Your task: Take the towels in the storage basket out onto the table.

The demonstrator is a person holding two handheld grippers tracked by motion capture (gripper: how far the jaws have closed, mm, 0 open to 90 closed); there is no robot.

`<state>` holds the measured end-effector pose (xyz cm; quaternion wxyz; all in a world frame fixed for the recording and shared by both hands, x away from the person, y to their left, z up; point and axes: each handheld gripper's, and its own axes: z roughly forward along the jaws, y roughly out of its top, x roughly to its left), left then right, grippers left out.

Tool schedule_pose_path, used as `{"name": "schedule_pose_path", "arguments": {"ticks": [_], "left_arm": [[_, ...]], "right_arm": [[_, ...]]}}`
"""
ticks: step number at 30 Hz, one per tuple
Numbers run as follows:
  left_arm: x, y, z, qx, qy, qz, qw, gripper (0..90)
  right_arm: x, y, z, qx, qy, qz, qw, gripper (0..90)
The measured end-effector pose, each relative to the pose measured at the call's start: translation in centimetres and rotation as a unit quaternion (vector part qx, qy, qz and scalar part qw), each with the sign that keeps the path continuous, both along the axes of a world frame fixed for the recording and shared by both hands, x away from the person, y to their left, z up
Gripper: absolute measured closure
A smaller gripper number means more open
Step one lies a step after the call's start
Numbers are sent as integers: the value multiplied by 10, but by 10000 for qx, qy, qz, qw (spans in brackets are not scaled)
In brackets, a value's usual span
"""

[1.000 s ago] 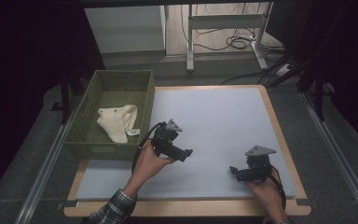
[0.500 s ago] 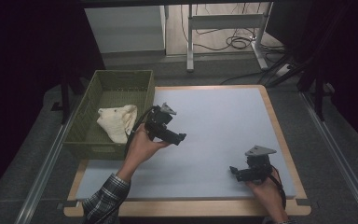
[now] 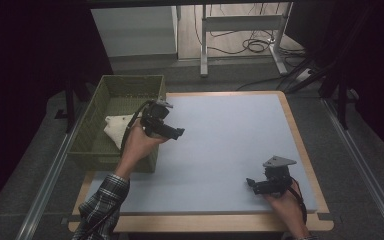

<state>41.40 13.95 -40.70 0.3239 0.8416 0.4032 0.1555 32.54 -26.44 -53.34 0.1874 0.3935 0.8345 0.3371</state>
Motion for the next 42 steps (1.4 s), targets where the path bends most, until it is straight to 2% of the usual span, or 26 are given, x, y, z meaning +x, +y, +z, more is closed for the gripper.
{"name": "schedule_pose_path", "arguments": {"ticks": [2,9,14,15,19,26,29,32,36,37,38,39,40,42], "left_arm": [[5,10,1,42,-6,130,9999,22],[15,31,2,83,33,330,9994,22],[23,49,3,32,47,528,9986,21],[26,56,2,56,38,570,9984,19],[32,67,0,90,29,630,9980,16],[42,91,-5,39,59,841,9964,10],[48,107,-12,86,174,1040,9944,10],[51,114,-18,94,268,1137,9931,11],[58,126,-30,256,483,1267,9904,11],[61,130,-37,335,604,1331,9887,11],[61,130,-37,335,604,1331,9887,10],[65,133,-43,397,743,1394,9866,11],[65,133,-43,397,743,1394,9866,10],[70,136,-51,462,921,1465,9838,10]], "right_arm": [[0,0,0,-1,-1,0,10000,42],[0,0,0,-1,0,0,10000,42],[0,0,0,0,-1,0,10000,42],[0,0,0,0,1,-2,10000,42],[0,0,0,0,0,0,10000,42],[0,0,0,1,1,-1,10000,42],[0,0,0,-1,1,0,10000,42],[0,0,0,-1,0,0,10000,42],[0,0,0,0,-1,1,10000,42],[0,0,0,0,0,1,10000,42],[0,0,0,0,0,1,10000,42],[0,0,0,0,-1,1,10000,42],[0,0,0,0,-1,1,10000,42],[0,0,0,0,0,1,10000,42]]}}
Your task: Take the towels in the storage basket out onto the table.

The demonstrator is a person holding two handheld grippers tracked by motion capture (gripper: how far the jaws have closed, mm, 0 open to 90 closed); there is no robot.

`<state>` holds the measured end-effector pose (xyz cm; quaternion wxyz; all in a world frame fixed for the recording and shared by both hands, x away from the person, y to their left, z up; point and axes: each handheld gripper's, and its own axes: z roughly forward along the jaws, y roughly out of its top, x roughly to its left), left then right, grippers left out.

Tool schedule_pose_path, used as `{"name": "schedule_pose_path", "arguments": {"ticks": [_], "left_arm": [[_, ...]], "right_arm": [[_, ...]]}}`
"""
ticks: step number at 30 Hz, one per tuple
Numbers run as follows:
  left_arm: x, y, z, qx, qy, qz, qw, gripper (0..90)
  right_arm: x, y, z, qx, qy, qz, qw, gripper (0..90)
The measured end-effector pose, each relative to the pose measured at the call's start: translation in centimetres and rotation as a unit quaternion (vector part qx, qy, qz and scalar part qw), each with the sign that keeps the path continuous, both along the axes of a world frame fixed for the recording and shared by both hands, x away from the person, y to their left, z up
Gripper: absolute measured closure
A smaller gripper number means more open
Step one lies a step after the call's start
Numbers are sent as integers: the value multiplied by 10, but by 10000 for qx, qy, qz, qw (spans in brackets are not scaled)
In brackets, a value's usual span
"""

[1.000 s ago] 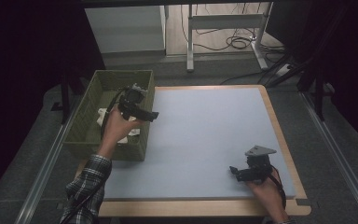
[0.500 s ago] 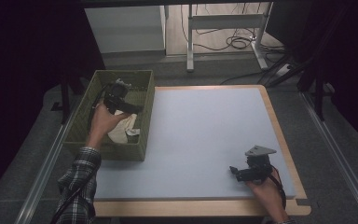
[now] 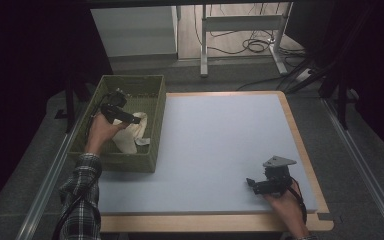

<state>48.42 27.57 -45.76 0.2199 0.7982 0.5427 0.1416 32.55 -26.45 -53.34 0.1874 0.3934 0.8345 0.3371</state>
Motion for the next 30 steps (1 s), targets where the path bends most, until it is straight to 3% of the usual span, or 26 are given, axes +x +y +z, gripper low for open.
{"name": "schedule_pose_path", "arguments": {"ticks": [4,11,15,17,19,22,25,28,30], "left_arm": [[9,3,-11,197,352,126,9991,7],[23,9,-31,256,925,408,9945,6],[30,9,-46,260,1279,501,9902,4],[34,8,-56,449,1530,510,9859,0],[35,7,-57,566,1611,396,9845,0],[35,8,-56,648,1637,427,9835,31],[33,8,-51,781,1578,496,9831,207],[30,7,-47,865,1523,449,9835,461],[28,5,-46,949,1506,389,9833,570]], "right_arm": [[0,0,0,2,0,0,10000,42],[0,0,0,3,-1,-1,10000,42],[0,0,0,2,-2,-1,10000,42],[0,0,0,3,-3,-1,10000,42],[0,0,0,2,-2,-2,10000,42],[0,0,0,2,-2,-2,10000,42],[0,0,0,1,-1,-2,10000,42],[0,0,0,2,-4,-2,10000,42],[0,0,0,1,-4,-2,10000,42]]}}
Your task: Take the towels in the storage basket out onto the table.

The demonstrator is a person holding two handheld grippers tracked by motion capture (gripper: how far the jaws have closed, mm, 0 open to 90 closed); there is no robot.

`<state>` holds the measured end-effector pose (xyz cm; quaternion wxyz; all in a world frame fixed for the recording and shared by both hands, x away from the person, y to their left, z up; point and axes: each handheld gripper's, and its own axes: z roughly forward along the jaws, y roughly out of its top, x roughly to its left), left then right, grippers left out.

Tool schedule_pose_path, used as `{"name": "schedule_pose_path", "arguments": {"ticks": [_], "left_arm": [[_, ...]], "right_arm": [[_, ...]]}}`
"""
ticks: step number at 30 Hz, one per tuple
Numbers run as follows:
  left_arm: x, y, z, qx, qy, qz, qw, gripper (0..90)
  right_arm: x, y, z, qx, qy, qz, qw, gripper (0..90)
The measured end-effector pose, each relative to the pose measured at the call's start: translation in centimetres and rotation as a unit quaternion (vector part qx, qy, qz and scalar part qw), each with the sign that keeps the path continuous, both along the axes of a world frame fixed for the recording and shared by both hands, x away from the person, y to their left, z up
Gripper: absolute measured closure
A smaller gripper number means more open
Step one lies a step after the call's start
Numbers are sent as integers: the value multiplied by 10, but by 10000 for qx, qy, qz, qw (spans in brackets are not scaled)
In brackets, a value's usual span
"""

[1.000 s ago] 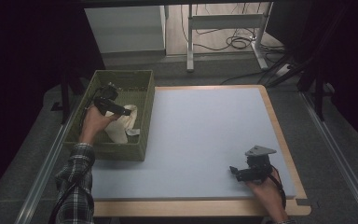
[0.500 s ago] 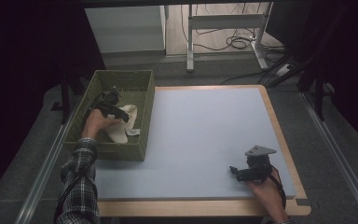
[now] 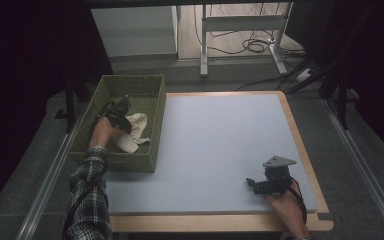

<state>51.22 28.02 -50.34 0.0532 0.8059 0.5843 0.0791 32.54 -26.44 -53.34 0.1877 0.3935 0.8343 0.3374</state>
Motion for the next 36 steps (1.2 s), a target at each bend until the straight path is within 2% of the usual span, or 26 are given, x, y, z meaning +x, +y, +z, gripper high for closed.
{"name": "schedule_pose_path", "arguments": {"ticks": [1,2,5,6,8,10,11,15,16,17,18,21,27,29,30,31,32,33,36], "left_arm": [[-1,-1,1,206,-20,-54,9998,669],[-1,-1,1,224,0,-44,9997,735],[0,3,3,55,54,12,10000,768],[0,6,4,-75,46,81,9999,770],[-1,7,5,-123,52,81,9999,770],[-3,9,8,-276,30,118,9995,770],[-6,12,14,-453,-15,151,9989,770],[-12,16,25,-584,-136,170,9981,769],[-15,16,29,-641,-188,166,9976,769],[-19,19,38,-784,-227,146,9966,769],[-19,19,38,-784,-227,146,9966,769],[-24,22,49,-971,-255,155,9948,769],[-34,25,69,-1130,-349,130,9929,769],[-38,27,79,-1161,-380,138,9924,769],[-38,27,79,-1161,-380,138,9924,769],[-41,27,87,-1187,-407,138,9920,768],[-41,27,87,-1187,-407,138,9920,769],[-44,27,94,-1212,-412,98,9917,768],[-47,26,101,-1248,-442,64,9912,768]], "right_arm": [[0,0,0,4,6,-4,10000,42],[0,0,0,1,0,-2,10000,42],[0,0,0,4,5,-3,10000,42],[0,0,0,5,6,-2,10000,42],[0,0,0,3,0,0,10000,42],[0,0,0,4,5,-2,10000,42],[0,0,0,5,6,-3,10000,42],[0,0,0,8,9,-9,10000,42],[0,0,0,8,9,-9,10000,42],[0,0,0,8,10,-9,10000,42],[0,0,0,8,10,-9,10000,42],[0,0,0,6,10,-9,10000,42],[0,0,0,2,6,-9,10000,42],[0,0,0,2,6,-9,10000,42],[0,0,0,2,6,-9,10000,42],[0,0,0,1,6,-9,10000,42],[0,0,0,1,6,-9,10000,42],[0,0,0,2,6,-9,10000,42],[0,0,0,1,6,-7,10000,42]]}}
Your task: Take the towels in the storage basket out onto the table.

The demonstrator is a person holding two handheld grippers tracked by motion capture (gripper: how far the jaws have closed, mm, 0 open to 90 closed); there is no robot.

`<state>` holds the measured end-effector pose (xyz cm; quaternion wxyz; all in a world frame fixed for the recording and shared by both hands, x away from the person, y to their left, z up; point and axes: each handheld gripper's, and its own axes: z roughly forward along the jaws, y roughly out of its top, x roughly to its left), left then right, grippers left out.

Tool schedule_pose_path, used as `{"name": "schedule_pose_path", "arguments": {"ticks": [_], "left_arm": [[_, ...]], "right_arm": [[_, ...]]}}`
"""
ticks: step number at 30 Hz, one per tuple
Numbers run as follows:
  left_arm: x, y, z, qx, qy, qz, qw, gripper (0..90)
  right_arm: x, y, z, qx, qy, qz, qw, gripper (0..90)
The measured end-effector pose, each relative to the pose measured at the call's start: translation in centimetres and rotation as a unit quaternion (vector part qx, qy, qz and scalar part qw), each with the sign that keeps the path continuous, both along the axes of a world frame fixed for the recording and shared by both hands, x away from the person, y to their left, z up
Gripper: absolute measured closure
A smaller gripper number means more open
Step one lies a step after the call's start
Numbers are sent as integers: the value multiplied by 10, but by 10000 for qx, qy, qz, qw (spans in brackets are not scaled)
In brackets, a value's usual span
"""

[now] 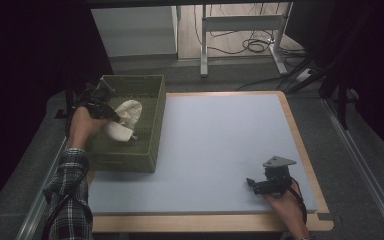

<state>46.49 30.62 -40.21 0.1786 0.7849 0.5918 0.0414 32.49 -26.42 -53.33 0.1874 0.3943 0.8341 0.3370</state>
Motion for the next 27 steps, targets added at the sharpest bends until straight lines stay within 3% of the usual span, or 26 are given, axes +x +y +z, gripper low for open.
{"name": "schedule_pose_path", "arguments": {"ticks": [9,27], "left_arm": [[-12,-13,35,-32,-55,-246,9997,765],[-22,-44,82,-17,-238,-543,9982,760]], "right_arm": [[0,0,0,0,-1,-2,10000,42],[0,0,0,10,8,-16,10000,42]]}}
